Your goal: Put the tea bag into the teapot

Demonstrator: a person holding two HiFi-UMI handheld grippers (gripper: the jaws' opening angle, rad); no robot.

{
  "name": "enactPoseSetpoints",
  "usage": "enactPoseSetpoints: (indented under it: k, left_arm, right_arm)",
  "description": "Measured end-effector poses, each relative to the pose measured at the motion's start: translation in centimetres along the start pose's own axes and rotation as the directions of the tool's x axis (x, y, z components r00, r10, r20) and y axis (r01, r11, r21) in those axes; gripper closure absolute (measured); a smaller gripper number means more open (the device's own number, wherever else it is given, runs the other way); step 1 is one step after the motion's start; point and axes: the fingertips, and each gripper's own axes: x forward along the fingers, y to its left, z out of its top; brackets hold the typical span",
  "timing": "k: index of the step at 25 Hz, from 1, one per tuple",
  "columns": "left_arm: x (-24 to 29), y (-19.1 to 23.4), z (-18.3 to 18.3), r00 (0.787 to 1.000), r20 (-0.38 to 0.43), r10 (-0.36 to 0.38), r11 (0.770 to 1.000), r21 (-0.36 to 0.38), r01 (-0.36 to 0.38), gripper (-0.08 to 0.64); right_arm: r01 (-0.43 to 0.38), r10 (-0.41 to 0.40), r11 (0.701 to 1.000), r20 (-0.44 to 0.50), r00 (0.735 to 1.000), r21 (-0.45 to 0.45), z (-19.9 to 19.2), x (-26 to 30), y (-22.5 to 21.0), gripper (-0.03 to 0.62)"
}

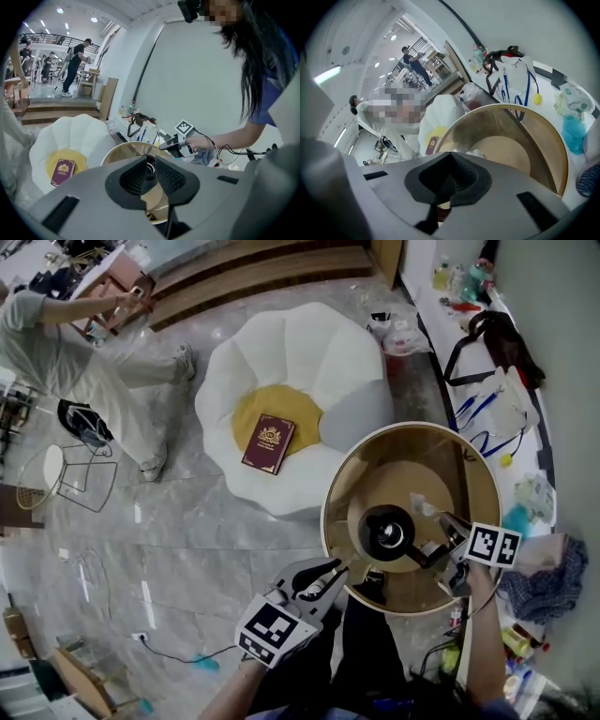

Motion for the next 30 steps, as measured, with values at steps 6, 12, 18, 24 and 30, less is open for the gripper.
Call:
enactPoseSetpoints:
  k: [6, 12, 18, 24, 30]
  left_arm:
    - [-3.0, -0.1, -0.6, 1.000, 0.008, -0.003, 1.000, -0.007, 0.003, 0.508]
    - [-5.9, -1.3, 0.9, 0.999, 0.048, -0.022, 1.000, 0.020, 0.021, 0.508]
    - [-7.8, -2.3, 2.3, 0.994, 0.110, -0.027, 0.999, 0.020, 0.025, 0.508]
    - [-9.2, -3.9, 2.9, 0.987, 0.144, -0.066, 0.998, 0.028, 0.063, 0.508]
    - [-8.8, -4.3, 1.8, 0.985, 0.150, -0.087, 0.996, 0.011, 0.086, 0.508]
  right_arm:
    - [-0.067, 0.070, 0.996, 0.052, 0.996, -0.053, 2.1, -4.7, 6.7, 0.578]
    - [-0.130, 0.140, 0.986, 0.103, 0.985, -0.100, 3.6, -9.8, 14.0, 0.578]
    - [-0.160, 0.180, 0.974, 0.123, 0.976, -0.158, 3.3, -13.0, 19.4, 0.578]
    - [-0.174, 0.196, 0.968, 0.114, 0.974, -0.181, 1.9, -14.7, 22.9, 0.578]
    - [-0.187, 0.206, 0.968, 0.102, 0.973, -0.166, 0.3, -14.5, 24.2, 0.578]
